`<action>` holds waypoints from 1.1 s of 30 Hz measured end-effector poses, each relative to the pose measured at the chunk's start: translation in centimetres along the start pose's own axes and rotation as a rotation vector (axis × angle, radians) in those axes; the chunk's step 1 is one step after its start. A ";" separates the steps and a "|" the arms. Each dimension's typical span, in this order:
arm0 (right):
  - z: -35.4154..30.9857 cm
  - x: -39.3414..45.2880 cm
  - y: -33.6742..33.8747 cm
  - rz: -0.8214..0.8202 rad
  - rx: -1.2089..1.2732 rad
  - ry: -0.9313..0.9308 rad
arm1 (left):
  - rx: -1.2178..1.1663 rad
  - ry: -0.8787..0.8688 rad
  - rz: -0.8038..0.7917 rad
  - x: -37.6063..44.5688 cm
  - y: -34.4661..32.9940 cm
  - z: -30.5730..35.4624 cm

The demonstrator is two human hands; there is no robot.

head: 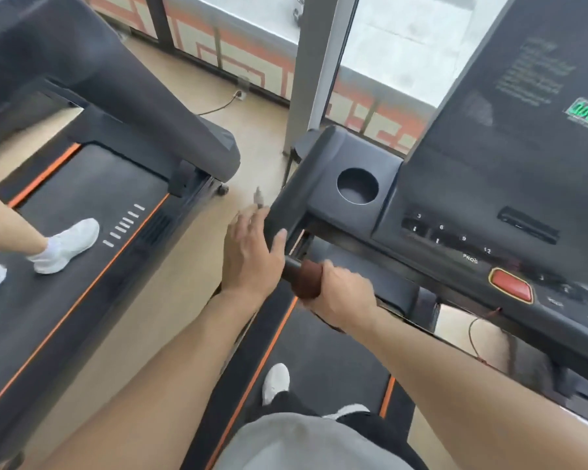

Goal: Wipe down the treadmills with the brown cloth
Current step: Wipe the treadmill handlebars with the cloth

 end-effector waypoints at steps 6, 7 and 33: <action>-0.6 3.1 0.0 -0.124 0.057 0.102 | -0.308 -0.121 0.233 -4.1 0.1 2.2; -0.9 3.5 0.2 -0.169 0.089 0.114 | -0.359 -0.096 0.277 -5.4 0.1 2.3; 8.6 1.9 -0.5 -0.477 0.233 0.131 | -0.875 0.721 -0.402 -15.7 -14.0 7.8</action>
Point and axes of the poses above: each hand's wrist, its own x-axis towards the middle knuckle, its own y-axis out of the back of the hand, z = x × y, the point moved 3 cm from there along x, towards the middle knuckle, and after that the axes turned 7 degrees about -y, right-handed, at the moved point
